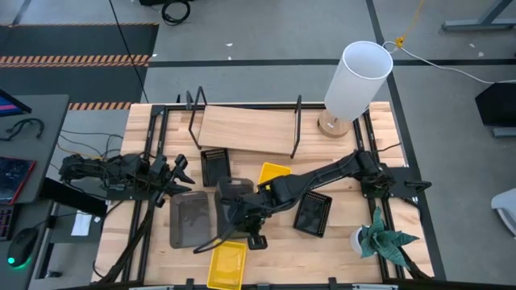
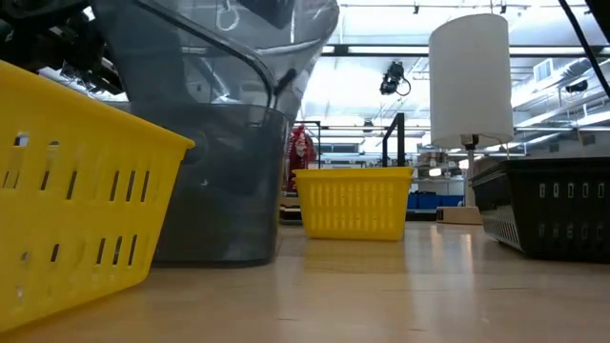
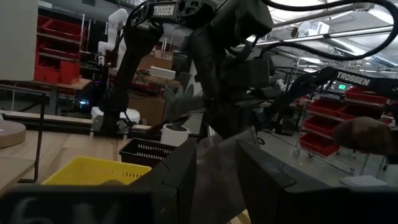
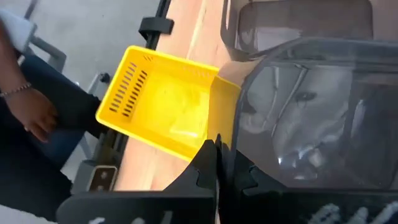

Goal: Stack baskets on shelf by color
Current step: Stack the top gray bin on top of the bottom right gray bin, then stack the left gray bin on top of the right gray bin

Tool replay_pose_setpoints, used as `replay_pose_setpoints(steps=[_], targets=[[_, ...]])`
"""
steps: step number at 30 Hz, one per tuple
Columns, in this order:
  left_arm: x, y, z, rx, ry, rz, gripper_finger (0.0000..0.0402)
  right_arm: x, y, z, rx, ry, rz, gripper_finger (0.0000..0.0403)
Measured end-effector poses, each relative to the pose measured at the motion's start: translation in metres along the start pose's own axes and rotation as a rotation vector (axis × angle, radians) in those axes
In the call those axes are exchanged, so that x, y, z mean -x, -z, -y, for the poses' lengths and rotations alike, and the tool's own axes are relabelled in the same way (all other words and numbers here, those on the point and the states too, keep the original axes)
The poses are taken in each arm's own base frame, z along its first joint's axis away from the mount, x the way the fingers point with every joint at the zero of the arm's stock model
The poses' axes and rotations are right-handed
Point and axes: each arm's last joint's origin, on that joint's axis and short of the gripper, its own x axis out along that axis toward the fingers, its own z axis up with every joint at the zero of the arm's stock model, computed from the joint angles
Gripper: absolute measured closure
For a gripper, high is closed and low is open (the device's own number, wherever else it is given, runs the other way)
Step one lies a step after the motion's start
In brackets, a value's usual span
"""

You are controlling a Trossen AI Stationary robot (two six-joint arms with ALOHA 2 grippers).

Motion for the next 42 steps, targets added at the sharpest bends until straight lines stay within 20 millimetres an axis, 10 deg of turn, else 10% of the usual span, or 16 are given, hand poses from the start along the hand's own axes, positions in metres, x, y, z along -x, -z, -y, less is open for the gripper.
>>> replay_pose_setpoints(steps=[28, 42], targets=[[0.0, 0.0, 0.0, 0.0, 0.0, 0.0, 0.0284, -0.028, 0.031, 0.006, 0.105, 0.219, -0.229, 0.0393], [0.0, 0.0, 0.0, 0.0, 0.0, 0.0, 0.0284, -0.035, 0.031, 0.011, 0.093, 0.173, -0.202, 0.0235]])
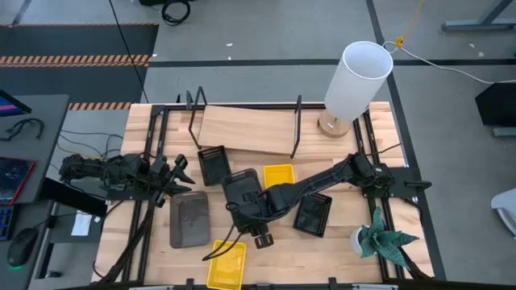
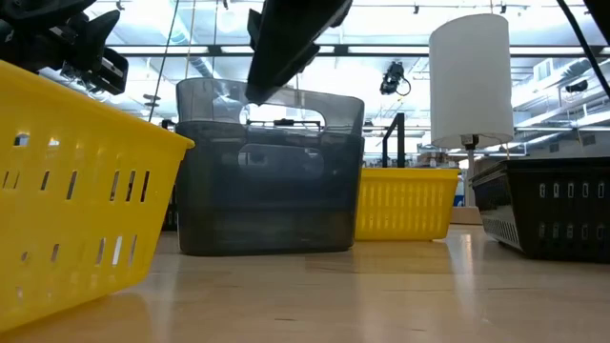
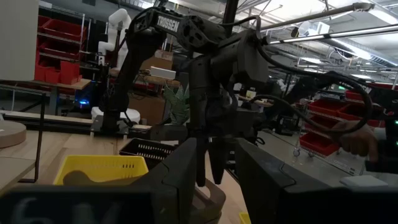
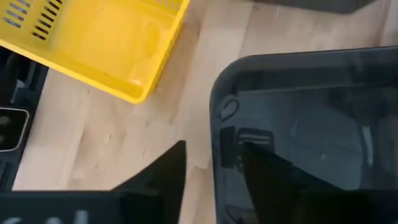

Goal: Stack baskets on shelf by color
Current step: Stack the left gray bin on top of the right gray bin

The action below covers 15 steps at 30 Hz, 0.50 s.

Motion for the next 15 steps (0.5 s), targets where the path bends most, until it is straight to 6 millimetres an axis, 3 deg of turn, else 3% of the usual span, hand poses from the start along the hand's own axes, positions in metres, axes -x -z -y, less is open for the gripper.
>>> replay_pose_setpoints(steps=[6, 11, 15], targets=[[0.0, 0.0, 0.0, 0.0, 0.0, 0.0, 0.0284, 0.02, -0.003, 0.01, -0.033, -0.003, 0.038, 0.0189], [0.0, 0.0, 0.0, 0.0, 0.0, 0.0, 0.0284, 0.04, -0.004, 0.013, 0.077, 0.023, 0.083, 0.0183], [0.0, 0.0, 0.0, 0.0, 0.0, 0.0, 0.0284, 0.04, -0.004, 0.018, 0.17, 0.034, 0.085, 0.0189]])
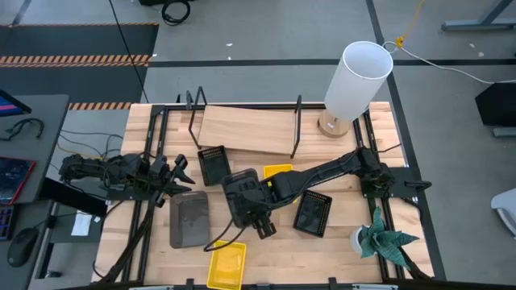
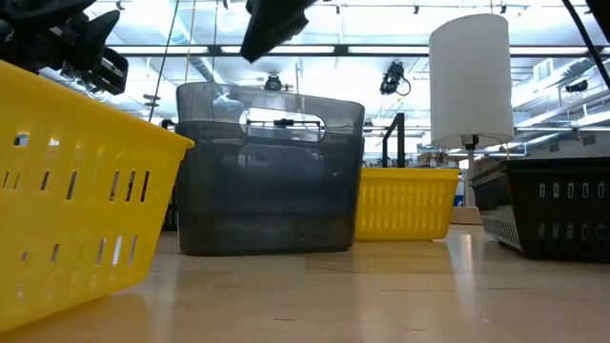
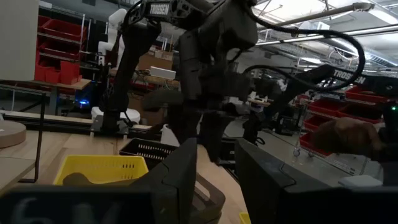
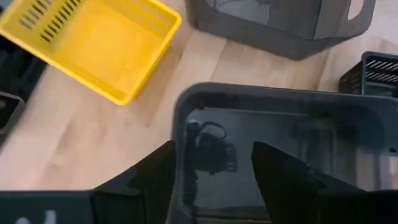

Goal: Stack baskets on shelf by color
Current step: Stack the left gray bin on top of the right gray bin

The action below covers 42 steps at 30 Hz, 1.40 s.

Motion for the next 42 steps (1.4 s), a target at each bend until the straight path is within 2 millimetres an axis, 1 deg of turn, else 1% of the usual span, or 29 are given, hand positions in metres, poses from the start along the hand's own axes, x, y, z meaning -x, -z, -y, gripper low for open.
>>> replay_pose_setpoints(steps=[3, 5, 7, 10, 13, 17, 19, 23, 26, 30, 34, 36, 39, 42], targets=[[0.0, 0.0, 0.0, 0.0, 0.0, 0.0, 0.0284, -0.007, 0.005, 0.004, 0.056, -0.005, -0.015, 0.0193], [0.0, 0.0, 0.0, 0.0, 0.0, 0.0, 0.0284, -0.007, 0.006, 0.007, 0.08, -0.039, 0.003, 0.0196], [0.0, 0.0, 0.0, 0.0, 0.0, 0.0, 0.0284, 0.002, 0.007, 0.01, 0.093, -0.074, 0.057, 0.0199], [0.0, 0.0, 0.0, 0.0, 0.0, -0.001, 0.0284, 0.017, 0.015, 0.012, 0.104, -0.086, 0.095, 0.0203], [0.0, 0.0, 0.0, 0.0, 0.0, 0.0, 0.0284, 0.022, 0.026, 0.014, 0.126, -0.076, 0.139, 0.0204], [0.0, 0.0, 0.0, 0.0, 0.0, 0.0, 0.0284, 0.032, 0.036, 0.016, 0.158, -0.036, 0.28, 0.0204], [0.0, 0.0, 0.0, 0.0, 0.0, 0.0, 0.0284, 0.037, 0.039, 0.016, 0.152, -0.016, 0.358, 0.0204], [0.0, 0.0, 0.0, 0.0, 0.0, 0.0, 0.0284, 0.043, 0.049, 0.013, 0.101, -0.008, 0.464, 0.0204], [0.0, 0.0, 0.0, 0.026, -0.012, 0.005, 0.0284, 0.045, 0.061, 0.006, 0.073, -0.033, 0.524, 0.0204], [0.0, -0.001, -0.001, 0.225, -0.037, 0.018, 0.0284, 0.047, 0.086, 0.001, 0.012, -0.096, 0.578, 0.0204], [0.0, -0.001, -0.002, 0.284, -0.065, 0.031, 0.0284, 0.055, 0.111, -0.003, -0.027, -0.097, 0.67, 0.0204], [0.0, -0.001, -0.002, 0.26, -0.065, 0.03, 0.0284, 0.063, 0.122, -0.005, -0.03, -0.081, 0.723, 0.0204], [0.0, -0.001, -0.002, 0.225, -0.081, 0.035, 0.0284, 0.079, 0.135, -0.005, -0.044, 0.0, 0.798, 0.0204], [0.0, -0.001, -0.005, 0.292, -0.16, 0.065, 0.0284, 0.095, 0.143, -0.005, -0.068, 0.084, 0.87, 0.0204]])
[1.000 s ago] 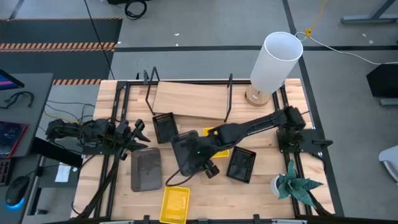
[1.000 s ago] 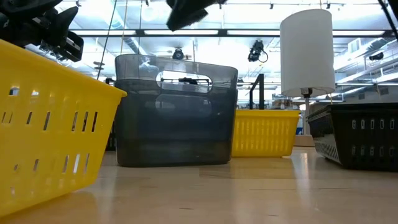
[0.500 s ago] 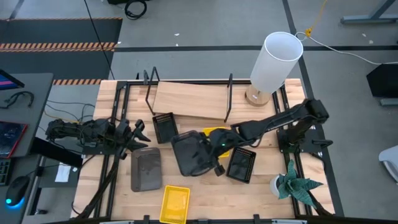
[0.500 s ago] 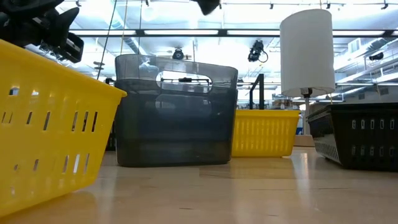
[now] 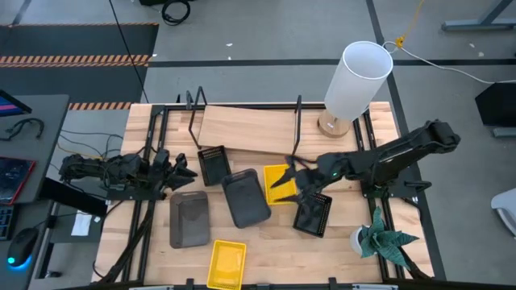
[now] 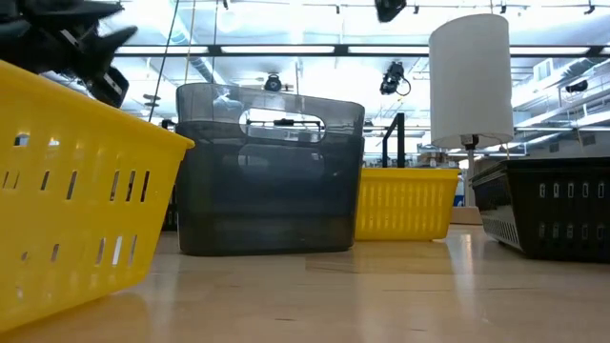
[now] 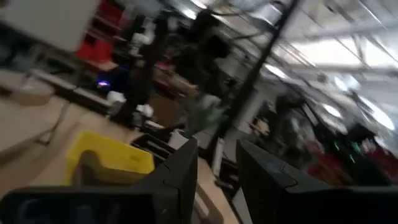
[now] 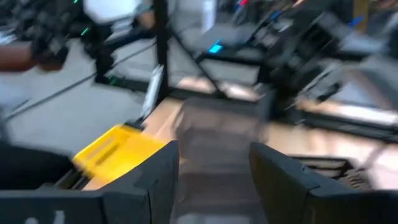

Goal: Stack baskets on shelf by color
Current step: Stack the left gray bin on top of the right gray bin

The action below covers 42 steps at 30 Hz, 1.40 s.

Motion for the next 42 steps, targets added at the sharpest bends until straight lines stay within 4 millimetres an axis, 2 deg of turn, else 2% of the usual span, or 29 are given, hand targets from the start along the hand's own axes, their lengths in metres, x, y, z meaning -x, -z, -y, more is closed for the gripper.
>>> replay_pose_setpoints(steps=[3, 6, 9, 12, 19, 26, 35, 39, 42], targets=[[-0.001, -0.003, 0.001, 0.014, -0.075, -0.092, 0.0285, 0.013, -0.007, -0.002, 0.017, 0.023, 0.068, 0.0204], [-0.003, -0.021, 0.012, -0.033, -0.188, -0.191, 0.0285, 0.021, -0.011, -0.003, 0.05, 0.019, 0.099, 0.0204], [-0.008, -0.034, 0.021, -0.085, -0.295, -0.331, 0.0285, 0.024, -0.014, -0.003, 0.067, 0.051, 0.109, 0.0204], [-0.021, -0.041, 0.032, -0.089, -0.31, -0.46, 0.0285, 0.024, -0.013, -0.001, 0.093, 0.108, 0.095, 0.0204], [-0.053, -0.02, 0.054, -0.067, -0.35, -0.799, 0.0285, 0.025, -0.013, 0.012, 0.21, 0.275, 0.067, 0.0204], [-0.081, -0.007, 0.096, -0.016, -0.421, -1.04, 0.0285, 0.027, -0.012, 0.027, 0.243, 0.328, 0.051, 0.0204], [-0.107, 0.032, 0.148, 0.105, -0.504, -1.194, 0.0284, 0.028, -0.01, 0.039, 0.248, 0.336, 0.046, 0.0204], [-0.123, 0.036, 0.17, 0.125, -0.549, -1.238, 0.0283, 0.029, -0.01, 0.04, 0.243, 0.304, 0.053, 0.0204], [-0.135, 0.039, 0.185, 0.075, -0.612, -1.289, 0.0285, 0.028, -0.01, 0.04, 0.228, 0.298, 0.056, 0.0204]])
